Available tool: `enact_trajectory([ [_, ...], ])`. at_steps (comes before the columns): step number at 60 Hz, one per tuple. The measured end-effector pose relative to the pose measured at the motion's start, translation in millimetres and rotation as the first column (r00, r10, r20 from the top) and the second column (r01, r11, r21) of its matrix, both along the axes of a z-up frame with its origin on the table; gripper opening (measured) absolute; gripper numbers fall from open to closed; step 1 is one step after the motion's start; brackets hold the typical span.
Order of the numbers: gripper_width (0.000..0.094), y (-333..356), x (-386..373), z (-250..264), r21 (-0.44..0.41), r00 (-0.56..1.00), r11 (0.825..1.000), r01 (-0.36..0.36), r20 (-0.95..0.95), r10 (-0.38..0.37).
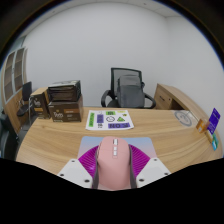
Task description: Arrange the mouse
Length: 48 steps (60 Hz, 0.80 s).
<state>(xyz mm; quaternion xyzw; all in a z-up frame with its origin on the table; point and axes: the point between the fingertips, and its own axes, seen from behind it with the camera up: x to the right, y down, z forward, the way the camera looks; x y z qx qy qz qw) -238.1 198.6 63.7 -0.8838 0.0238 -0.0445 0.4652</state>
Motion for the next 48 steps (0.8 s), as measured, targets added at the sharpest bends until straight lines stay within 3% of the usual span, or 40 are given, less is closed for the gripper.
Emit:
enact_trajectory([
  [14, 0.0433, 15.3, 39.2, -72.5, -0.134, 0.999, 0.99, -0.046, -0.034, 0.042],
  [19, 0.0436, 21.2, 38.4, -71.4, -0.093, 0.996, 0.992, -0.087, -0.011, 0.086],
  [29, 0.057, 22.2, 39.4, -73.3, -0.118, 0.996, 0.99, -0.08, -0.052, 0.074],
  [31, 0.0656, 20.1, 40.4, -72.0, -0.126, 0.996, 0.989, -0.075, -0.066, 0.067],
  [34, 0.0861, 16.1, 40.1, -64.6, -0.123, 0.994, 0.989, -0.08, -0.083, 0.071],
  [36, 0.0823, 12.2, 38.7, -57.6, -0.112, 0.993, 0.99, -0.083, -0.088, 0.073],
  [48, 0.0833, -53.5, 25.0, -6.8, -0.058, 0.996, 0.995, -0.077, -0.043, 0.075],
])
